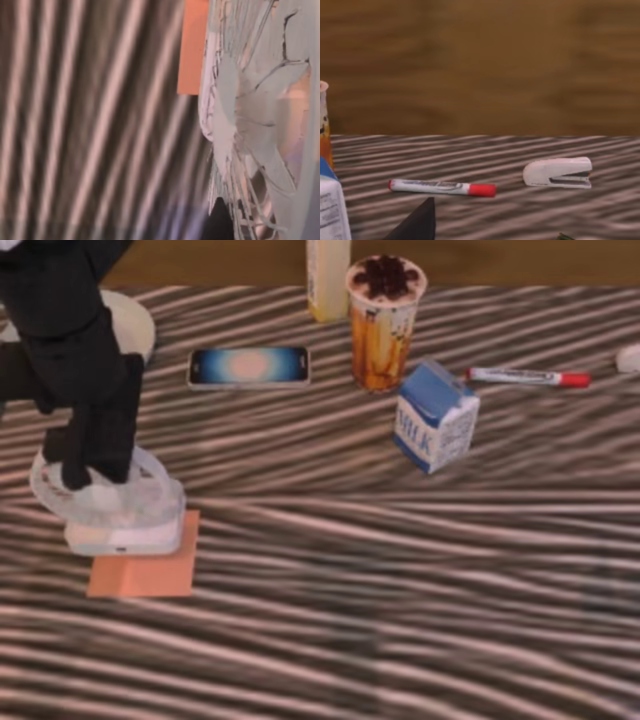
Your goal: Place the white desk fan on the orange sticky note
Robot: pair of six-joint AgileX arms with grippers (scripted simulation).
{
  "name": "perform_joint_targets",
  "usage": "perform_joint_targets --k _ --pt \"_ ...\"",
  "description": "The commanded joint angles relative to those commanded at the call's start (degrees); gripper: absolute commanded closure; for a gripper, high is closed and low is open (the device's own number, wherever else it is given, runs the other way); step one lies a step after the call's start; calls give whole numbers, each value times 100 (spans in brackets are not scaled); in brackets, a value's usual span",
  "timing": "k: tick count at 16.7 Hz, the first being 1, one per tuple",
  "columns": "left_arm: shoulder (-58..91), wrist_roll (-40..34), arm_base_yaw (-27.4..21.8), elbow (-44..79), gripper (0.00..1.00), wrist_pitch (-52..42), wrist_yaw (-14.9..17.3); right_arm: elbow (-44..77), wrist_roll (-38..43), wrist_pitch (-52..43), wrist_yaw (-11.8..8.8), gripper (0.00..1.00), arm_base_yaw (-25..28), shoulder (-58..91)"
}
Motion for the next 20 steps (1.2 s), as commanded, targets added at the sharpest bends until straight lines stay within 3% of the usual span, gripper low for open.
perform_joint_targets --k 14,20 --pt "55 49 48 -720 100 773 -1 0 0 0 0 0 0 0" --pt "55 49 48 -720 55 773 -1 0 0 0 0 0 0 0"
